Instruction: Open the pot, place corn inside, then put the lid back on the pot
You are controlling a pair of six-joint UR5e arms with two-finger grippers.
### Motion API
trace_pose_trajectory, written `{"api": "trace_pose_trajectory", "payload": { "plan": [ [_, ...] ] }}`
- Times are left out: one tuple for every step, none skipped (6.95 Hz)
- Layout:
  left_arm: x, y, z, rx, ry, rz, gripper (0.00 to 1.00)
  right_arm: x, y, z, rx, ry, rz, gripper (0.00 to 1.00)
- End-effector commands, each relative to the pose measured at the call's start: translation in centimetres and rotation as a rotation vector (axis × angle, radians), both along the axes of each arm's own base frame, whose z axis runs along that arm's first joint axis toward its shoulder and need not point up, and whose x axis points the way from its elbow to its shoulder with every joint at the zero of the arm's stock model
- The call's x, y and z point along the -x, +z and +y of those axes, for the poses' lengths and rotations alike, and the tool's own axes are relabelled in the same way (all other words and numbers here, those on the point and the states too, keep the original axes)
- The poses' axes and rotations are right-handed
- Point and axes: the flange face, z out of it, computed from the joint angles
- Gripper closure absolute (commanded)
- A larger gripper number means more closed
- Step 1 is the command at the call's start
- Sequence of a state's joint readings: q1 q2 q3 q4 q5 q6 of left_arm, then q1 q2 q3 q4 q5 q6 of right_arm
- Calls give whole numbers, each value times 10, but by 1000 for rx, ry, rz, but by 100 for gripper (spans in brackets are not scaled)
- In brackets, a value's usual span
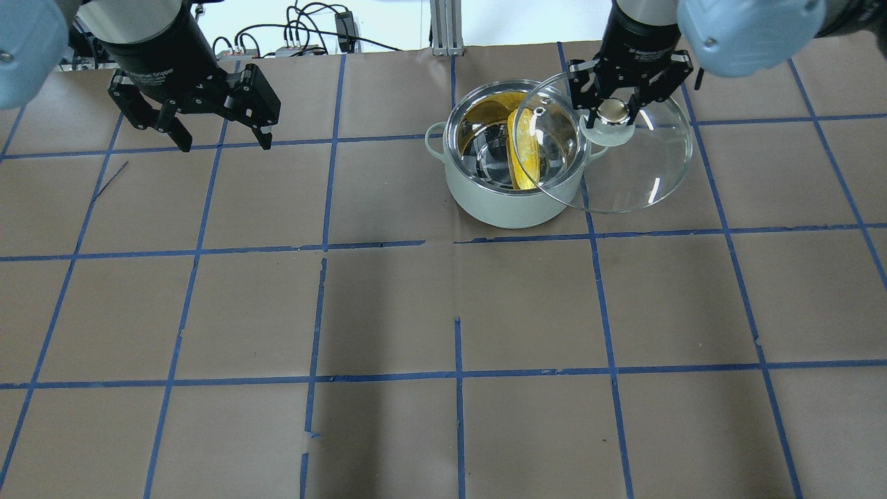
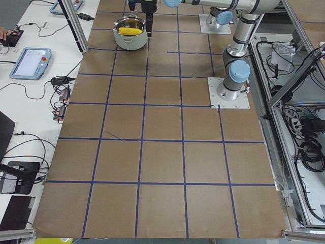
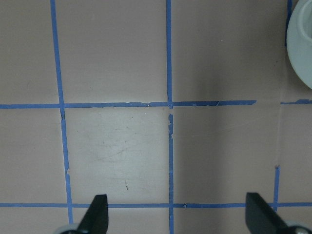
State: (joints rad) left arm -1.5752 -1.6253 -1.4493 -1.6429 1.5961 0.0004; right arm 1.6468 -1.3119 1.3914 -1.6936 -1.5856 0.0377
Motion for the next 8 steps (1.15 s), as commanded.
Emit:
{"api": "trace_pose_trajectory", "payload": {
  "plan": [
    [-3,-1,3,2,2,4,0,-38,-35,-44,39,25,-7,89],
    [-5,4,3,1,-12,-1,0,-51,-45,-60,44,32,-7,89],
    [-5,6,2,6,-18,-1,0,-55,-52,-79,47,38,-7,89],
    [-6,7,3,7,-18,-4,0,-60,-58,-91,50,40,-6,89],
    [-6,6,4,4,-18,-4,0,-74,-57,-97,64,57,2,89],
    [-6,7,3,7,-20,-2,0,-81,-65,-106,63,63,4,89],
    [-5,6,4,6,-20,-1,0,-89,-73,-109,58,73,5,89],
    [-5,6,4,6,-20,-1,0,-90,-77,-107,47,76,10,90]
  ]
}}
